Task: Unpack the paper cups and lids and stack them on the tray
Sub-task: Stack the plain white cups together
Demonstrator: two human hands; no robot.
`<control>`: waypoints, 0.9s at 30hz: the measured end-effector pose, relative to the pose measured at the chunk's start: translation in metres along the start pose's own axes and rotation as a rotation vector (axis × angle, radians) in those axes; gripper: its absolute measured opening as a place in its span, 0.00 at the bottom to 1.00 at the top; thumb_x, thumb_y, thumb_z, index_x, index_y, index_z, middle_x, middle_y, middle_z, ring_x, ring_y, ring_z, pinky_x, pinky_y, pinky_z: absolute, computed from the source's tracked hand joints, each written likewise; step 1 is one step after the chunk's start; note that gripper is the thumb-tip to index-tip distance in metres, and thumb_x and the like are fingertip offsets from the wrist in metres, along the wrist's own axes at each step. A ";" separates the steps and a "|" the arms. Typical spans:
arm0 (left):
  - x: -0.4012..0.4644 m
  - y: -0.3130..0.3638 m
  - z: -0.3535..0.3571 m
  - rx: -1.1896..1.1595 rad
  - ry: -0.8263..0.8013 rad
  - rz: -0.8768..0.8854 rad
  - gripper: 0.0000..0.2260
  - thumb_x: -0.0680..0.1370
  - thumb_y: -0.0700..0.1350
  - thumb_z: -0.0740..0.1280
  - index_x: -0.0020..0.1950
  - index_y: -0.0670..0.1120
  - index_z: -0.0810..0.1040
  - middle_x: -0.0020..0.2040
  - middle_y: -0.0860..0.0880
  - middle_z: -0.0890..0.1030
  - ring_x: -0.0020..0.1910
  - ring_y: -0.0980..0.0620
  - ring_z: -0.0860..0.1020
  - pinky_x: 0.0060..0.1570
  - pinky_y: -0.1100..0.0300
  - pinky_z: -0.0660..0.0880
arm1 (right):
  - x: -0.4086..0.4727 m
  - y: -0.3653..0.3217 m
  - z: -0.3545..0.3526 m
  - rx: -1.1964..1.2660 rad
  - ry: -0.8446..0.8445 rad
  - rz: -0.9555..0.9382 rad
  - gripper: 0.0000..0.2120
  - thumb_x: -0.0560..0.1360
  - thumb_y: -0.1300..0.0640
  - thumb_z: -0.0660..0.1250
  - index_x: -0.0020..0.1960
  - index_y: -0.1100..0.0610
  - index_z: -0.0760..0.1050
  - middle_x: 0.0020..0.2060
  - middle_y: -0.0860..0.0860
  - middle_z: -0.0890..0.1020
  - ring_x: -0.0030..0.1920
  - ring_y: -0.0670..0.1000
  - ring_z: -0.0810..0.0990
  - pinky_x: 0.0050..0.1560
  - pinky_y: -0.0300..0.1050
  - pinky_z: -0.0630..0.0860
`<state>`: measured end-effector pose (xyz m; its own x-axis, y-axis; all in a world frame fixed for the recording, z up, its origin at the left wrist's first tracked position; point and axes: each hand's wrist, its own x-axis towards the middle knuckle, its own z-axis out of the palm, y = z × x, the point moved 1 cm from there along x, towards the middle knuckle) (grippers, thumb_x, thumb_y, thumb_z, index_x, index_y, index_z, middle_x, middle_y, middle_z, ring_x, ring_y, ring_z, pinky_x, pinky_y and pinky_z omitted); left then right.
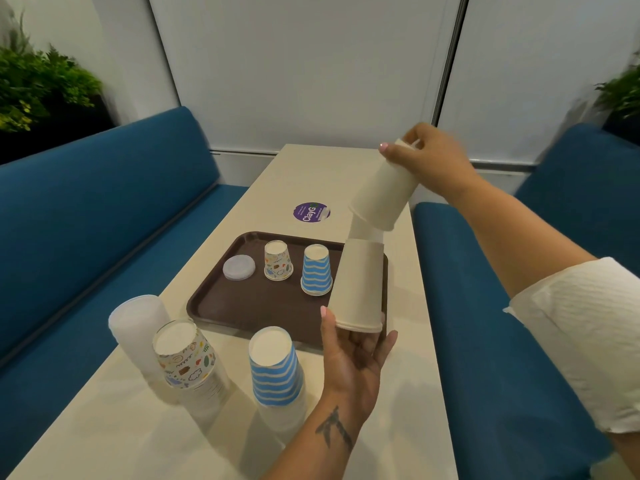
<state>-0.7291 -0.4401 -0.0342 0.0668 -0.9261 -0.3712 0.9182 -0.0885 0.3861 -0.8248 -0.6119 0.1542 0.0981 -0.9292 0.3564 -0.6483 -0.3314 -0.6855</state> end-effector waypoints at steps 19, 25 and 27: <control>0.012 0.006 -0.007 -0.046 0.089 0.028 0.28 0.71 0.63 0.63 0.64 0.48 0.77 0.54 0.42 0.82 0.57 0.41 0.78 0.48 0.46 0.81 | 0.011 0.031 0.082 -0.407 -0.253 -0.095 0.29 0.74 0.43 0.69 0.72 0.49 0.66 0.65 0.53 0.71 0.63 0.58 0.73 0.56 0.52 0.73; 0.011 0.007 -0.007 -0.047 0.079 0.036 0.27 0.71 0.63 0.62 0.63 0.48 0.78 0.52 0.42 0.83 0.57 0.41 0.77 0.46 0.47 0.81 | 0.008 0.048 0.094 -0.468 -0.329 -0.063 0.33 0.73 0.44 0.70 0.74 0.47 0.62 0.69 0.53 0.69 0.65 0.58 0.71 0.57 0.52 0.73; 0.011 0.007 -0.004 -0.041 0.071 0.038 0.27 0.72 0.64 0.62 0.64 0.49 0.77 0.53 0.42 0.83 0.56 0.41 0.77 0.46 0.47 0.81 | 0.007 0.049 0.092 -0.481 -0.386 -0.048 0.35 0.73 0.43 0.68 0.76 0.47 0.59 0.73 0.53 0.65 0.69 0.59 0.67 0.63 0.56 0.70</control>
<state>-0.7206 -0.4490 -0.0393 0.1275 -0.9002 -0.4164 0.9298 -0.0377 0.3661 -0.7865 -0.6500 0.0652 0.3436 -0.9370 0.0628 -0.8952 -0.3470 -0.2796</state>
